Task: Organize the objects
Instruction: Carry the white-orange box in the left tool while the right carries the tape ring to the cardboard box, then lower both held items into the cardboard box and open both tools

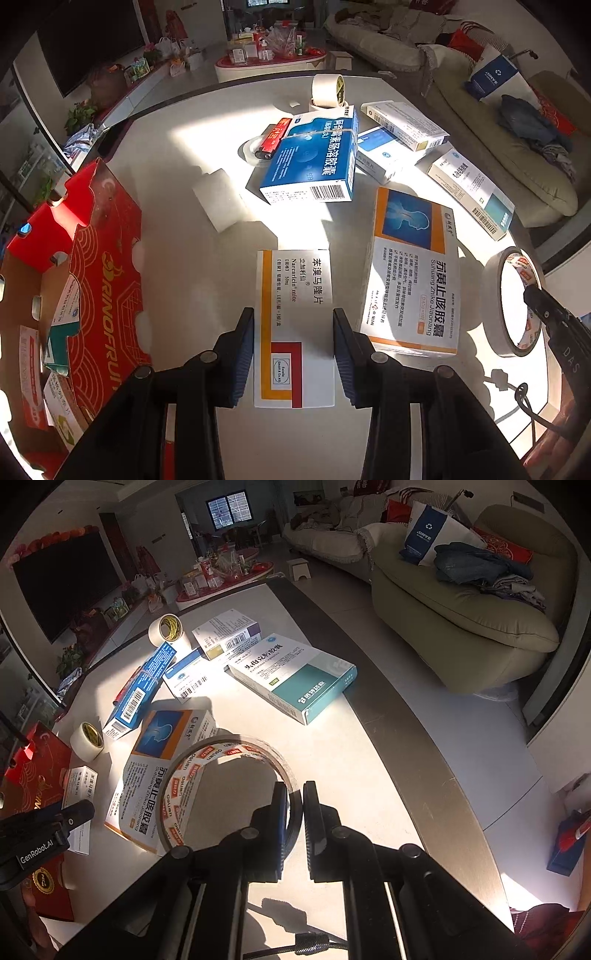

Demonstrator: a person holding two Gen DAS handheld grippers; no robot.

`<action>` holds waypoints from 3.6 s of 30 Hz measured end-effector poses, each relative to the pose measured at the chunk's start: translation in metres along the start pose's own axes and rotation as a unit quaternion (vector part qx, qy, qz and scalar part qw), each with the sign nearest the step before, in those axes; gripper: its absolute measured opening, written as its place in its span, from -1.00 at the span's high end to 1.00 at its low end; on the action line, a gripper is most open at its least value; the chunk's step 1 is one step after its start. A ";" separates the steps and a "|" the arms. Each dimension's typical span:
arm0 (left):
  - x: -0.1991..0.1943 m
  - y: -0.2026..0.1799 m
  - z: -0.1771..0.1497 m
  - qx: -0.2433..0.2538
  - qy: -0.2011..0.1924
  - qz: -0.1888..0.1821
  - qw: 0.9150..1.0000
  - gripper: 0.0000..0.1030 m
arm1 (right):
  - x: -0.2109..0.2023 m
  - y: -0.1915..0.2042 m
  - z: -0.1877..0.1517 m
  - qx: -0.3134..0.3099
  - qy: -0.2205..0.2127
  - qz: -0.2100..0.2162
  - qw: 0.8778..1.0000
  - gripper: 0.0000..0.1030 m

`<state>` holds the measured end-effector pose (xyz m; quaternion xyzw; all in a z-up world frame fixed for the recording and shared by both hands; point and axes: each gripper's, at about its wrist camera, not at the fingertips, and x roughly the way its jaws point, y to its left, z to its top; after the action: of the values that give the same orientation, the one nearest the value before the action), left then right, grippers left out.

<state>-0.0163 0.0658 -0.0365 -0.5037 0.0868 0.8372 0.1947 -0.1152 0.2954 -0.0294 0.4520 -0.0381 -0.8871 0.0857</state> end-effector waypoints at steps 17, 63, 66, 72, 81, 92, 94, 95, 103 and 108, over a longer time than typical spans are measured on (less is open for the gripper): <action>-0.095 0.068 -0.031 -0.043 -0.075 -0.043 0.995 0.17 | -0.090 0.080 -0.018 -0.073 -0.078 0.052 0.993 0.84; -0.145 0.252 -0.092 -0.190 -0.125 0.087 0.970 0.17 | -0.146 0.329 -0.069 -0.300 -0.091 0.193 0.930 0.84; -0.141 0.261 -0.094 -0.194 -0.120 0.088 0.970 0.17 | -0.140 0.337 -0.070 -0.304 -0.085 0.190 0.930 0.84; -0.126 0.266 -0.098 -0.196 -0.105 0.079 0.972 0.17 | -0.129 0.345 -0.074 -0.308 -0.071 0.183 0.931 0.84; -0.114 0.267 -0.095 -0.184 -0.093 0.072 0.976 0.17 | -0.113 0.353 -0.074 -0.316 -0.060 0.167 0.932 0.83; -0.097 0.269 -0.094 -0.177 -0.071 0.071 0.979 0.17 | -0.101 0.364 -0.076 -0.325 -0.051 0.163 0.930 0.82; -0.095 0.269 -0.095 -0.177 -0.069 0.070 0.979 0.17 | -0.099 0.364 -0.077 -0.325 -0.048 0.163 0.930 0.82; -0.094 0.269 -0.095 -0.176 -0.068 0.070 0.979 0.17 | -0.098 0.364 -0.077 -0.325 -0.048 0.163 0.930 0.82; -0.087 0.265 -0.092 -0.164 -0.053 0.067 0.983 -0.03 | -0.089 0.366 -0.079 -0.324 -0.037 0.159 0.932 0.67; -0.089 0.264 -0.092 -0.162 -0.059 0.073 0.982 -0.57 | -0.090 0.362 -0.076 -0.318 -0.041 0.159 0.934 0.65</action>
<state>-0.0137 -0.2268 -0.0158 -0.4707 -0.0251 0.8803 0.0538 0.0412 -0.0431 0.0499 0.3527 0.1712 -0.8453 0.3630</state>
